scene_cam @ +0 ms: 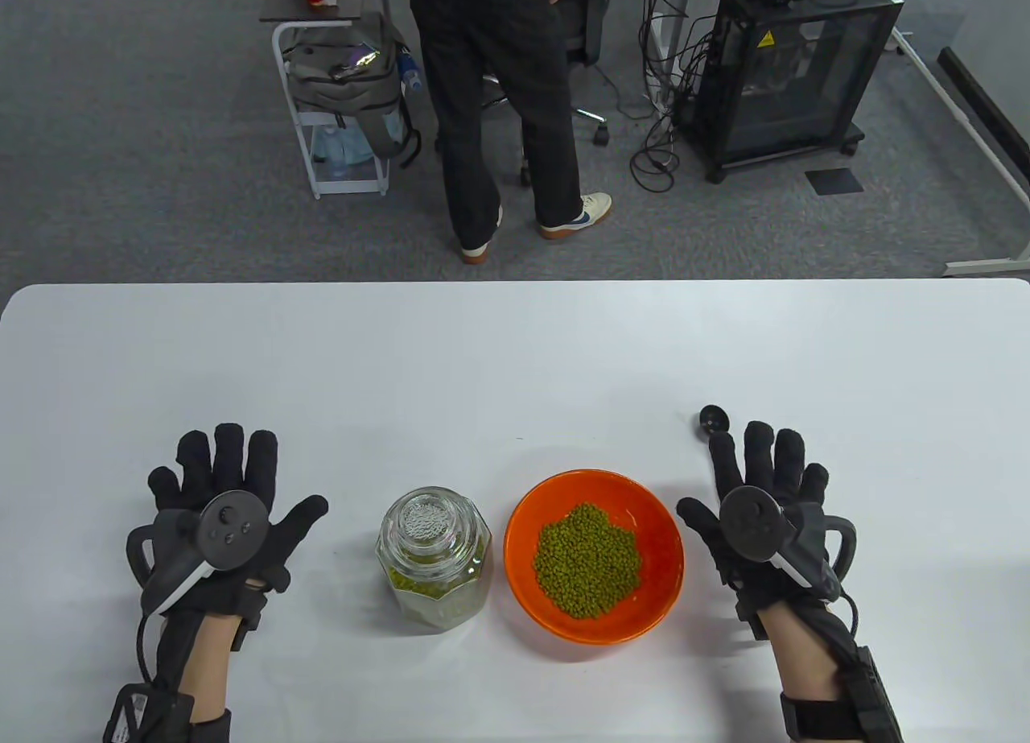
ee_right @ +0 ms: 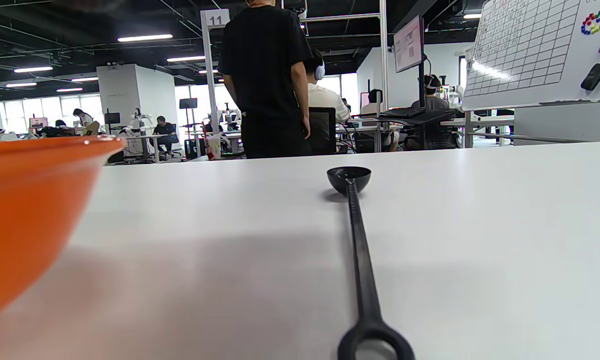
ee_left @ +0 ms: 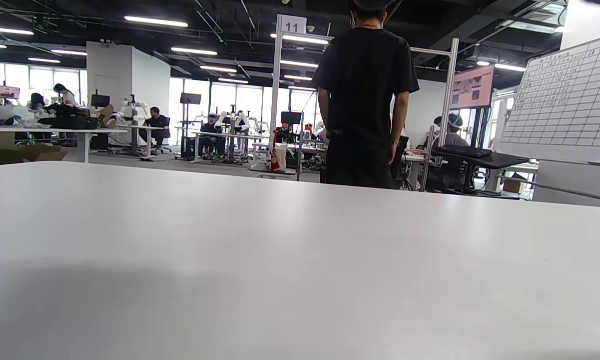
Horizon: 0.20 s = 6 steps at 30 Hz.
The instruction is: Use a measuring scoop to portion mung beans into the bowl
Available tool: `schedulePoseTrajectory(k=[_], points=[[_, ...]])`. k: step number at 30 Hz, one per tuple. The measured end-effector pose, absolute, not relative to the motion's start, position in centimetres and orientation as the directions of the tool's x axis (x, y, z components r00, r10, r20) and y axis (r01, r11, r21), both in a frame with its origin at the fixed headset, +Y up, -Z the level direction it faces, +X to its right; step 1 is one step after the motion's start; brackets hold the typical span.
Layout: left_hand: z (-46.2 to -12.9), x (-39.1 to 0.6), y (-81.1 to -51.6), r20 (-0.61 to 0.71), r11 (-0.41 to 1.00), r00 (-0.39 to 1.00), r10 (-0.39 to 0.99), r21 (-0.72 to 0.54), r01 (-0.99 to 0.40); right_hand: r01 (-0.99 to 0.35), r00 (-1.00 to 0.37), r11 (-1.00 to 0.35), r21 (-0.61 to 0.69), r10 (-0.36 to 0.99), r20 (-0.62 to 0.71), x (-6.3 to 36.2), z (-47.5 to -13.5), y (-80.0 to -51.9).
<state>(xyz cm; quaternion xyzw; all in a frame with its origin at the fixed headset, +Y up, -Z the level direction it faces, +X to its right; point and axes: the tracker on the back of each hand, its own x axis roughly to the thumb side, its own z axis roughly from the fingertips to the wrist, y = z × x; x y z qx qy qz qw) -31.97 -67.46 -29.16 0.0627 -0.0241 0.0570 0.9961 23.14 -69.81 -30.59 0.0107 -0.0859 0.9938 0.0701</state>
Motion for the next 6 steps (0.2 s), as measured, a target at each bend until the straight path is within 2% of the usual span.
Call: schedulePoseTrajectory(k=[6], points=[[-29.04, -31.83, -67.60, 0.051, 0.987, 0.993, 0.108, 0.114, -0.113, -0.138, -0.990, -0.977, -0.161, 0.133, 0.042, 22.96, -30.63, -69.87]])
